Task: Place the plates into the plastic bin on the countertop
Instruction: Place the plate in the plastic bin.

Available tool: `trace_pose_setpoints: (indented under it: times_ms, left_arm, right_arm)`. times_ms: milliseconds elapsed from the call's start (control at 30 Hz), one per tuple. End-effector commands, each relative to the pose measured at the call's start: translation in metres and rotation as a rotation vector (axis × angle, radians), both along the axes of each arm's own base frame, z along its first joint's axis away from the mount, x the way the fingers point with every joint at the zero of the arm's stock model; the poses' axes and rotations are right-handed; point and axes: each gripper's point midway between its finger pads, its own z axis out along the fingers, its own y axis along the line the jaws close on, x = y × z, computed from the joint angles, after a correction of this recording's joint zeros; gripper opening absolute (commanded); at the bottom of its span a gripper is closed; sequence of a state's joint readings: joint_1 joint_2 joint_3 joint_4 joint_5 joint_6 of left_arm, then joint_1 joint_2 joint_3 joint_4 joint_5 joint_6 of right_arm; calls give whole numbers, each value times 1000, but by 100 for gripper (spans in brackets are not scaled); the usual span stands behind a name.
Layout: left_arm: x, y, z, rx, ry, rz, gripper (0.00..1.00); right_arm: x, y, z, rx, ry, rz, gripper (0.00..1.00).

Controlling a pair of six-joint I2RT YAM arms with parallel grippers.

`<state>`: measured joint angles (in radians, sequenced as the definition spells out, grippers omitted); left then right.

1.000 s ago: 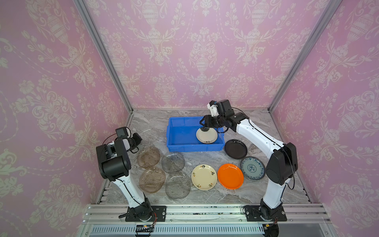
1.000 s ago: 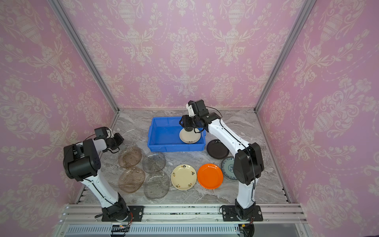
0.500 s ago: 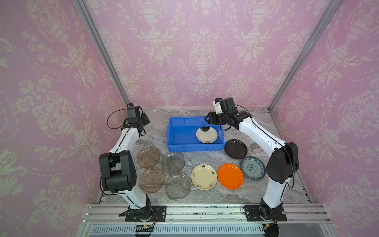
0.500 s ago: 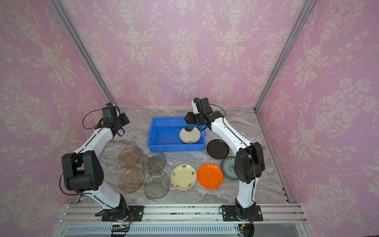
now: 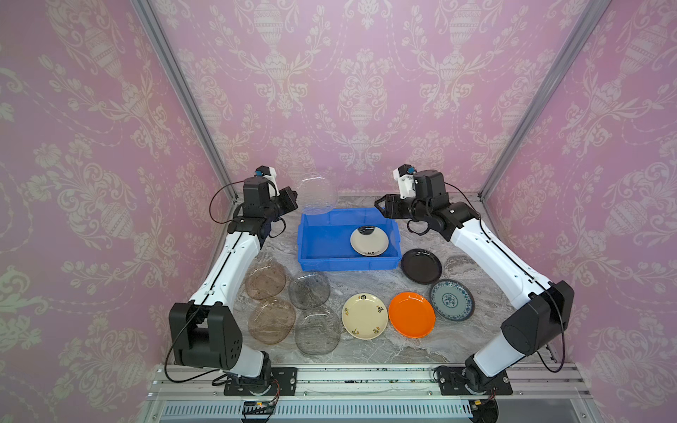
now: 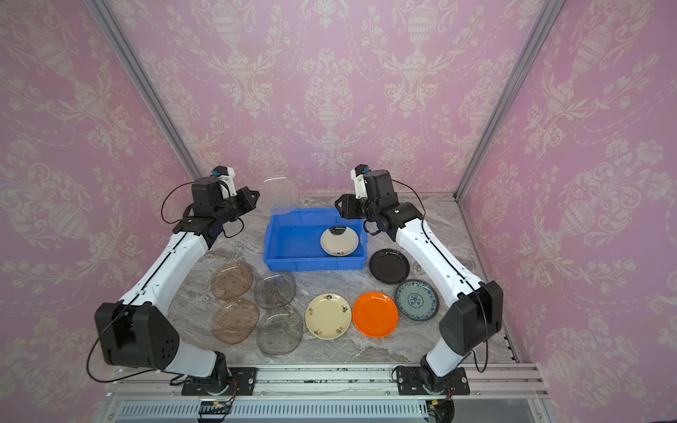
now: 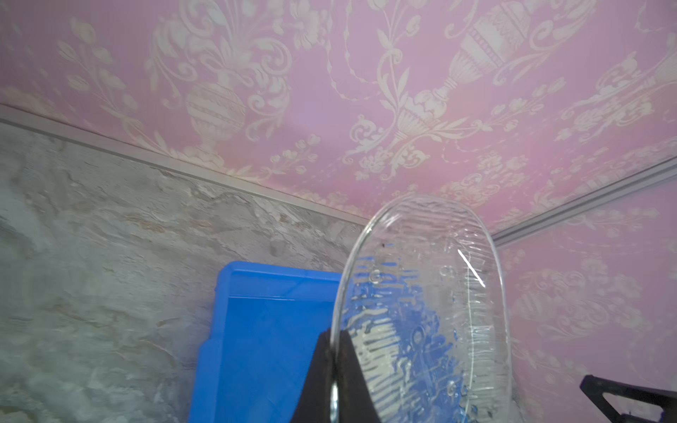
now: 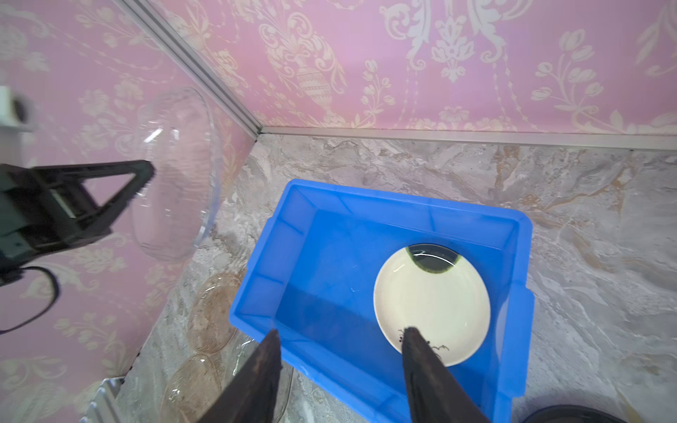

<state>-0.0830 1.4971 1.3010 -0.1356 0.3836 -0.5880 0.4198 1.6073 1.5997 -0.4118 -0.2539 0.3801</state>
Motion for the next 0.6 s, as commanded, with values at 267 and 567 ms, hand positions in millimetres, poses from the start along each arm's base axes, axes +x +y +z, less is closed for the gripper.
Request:
trace_pose_setpoints:
  times_ms: [267,567]
  left_arm:
    - [-28,-73,-35,-121,137,-210,0]
    - [-26,-79,-44,-83,155,-227,0]
  right_arm:
    - [-9,39,-13,258,129,154,47]
    - [0,47,-37,247,184,142,41]
